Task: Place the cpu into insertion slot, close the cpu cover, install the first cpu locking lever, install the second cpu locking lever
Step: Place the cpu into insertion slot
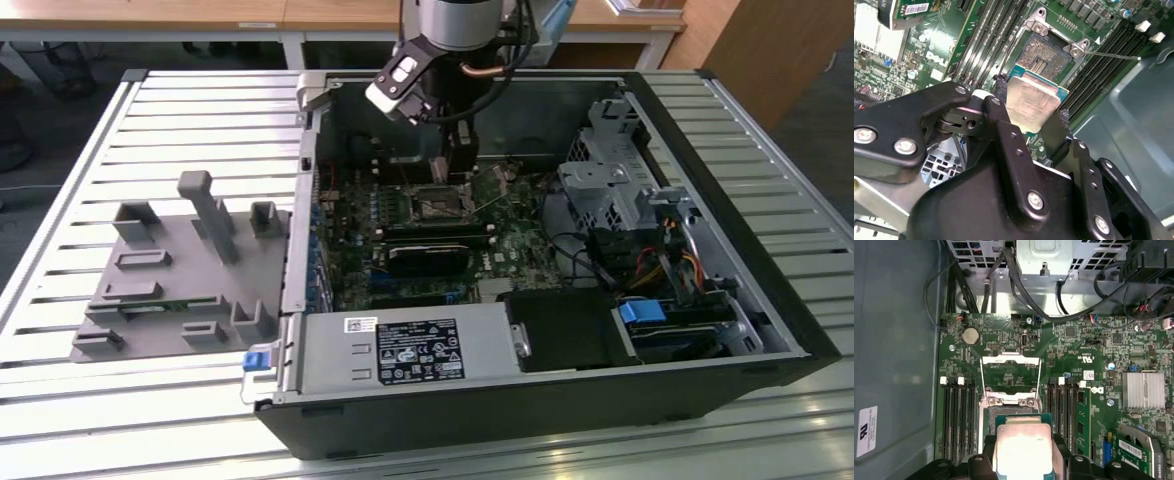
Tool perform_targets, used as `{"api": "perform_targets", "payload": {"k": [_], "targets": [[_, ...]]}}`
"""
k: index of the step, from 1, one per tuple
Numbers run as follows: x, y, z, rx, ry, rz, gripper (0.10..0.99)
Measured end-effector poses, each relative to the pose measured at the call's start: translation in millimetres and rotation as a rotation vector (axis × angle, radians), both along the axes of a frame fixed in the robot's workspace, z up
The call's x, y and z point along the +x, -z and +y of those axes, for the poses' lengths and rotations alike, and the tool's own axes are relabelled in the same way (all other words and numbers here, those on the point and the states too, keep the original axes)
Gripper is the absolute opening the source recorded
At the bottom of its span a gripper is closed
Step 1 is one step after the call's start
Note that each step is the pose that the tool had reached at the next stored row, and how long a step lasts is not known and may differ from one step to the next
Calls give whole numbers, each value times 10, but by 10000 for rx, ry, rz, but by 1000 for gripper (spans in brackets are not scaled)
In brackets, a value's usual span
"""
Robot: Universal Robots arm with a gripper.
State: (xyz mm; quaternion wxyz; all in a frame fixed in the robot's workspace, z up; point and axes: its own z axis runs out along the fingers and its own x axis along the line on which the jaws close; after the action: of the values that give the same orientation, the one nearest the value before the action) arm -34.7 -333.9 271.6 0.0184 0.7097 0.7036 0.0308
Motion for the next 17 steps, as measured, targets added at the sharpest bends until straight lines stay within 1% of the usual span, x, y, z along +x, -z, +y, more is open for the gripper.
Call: {"api": "perform_targets", "payload": {"k": [6, 8, 11, 17], "targets": [[-1, 95, 11, -4, 119, 0, 525], [-1, 131, 18, -20, 157, 0, 525], [-1, 186, 26, -80, 163, 0, 525], [0, 294, 45, -87, 163, -1, 525]]}}
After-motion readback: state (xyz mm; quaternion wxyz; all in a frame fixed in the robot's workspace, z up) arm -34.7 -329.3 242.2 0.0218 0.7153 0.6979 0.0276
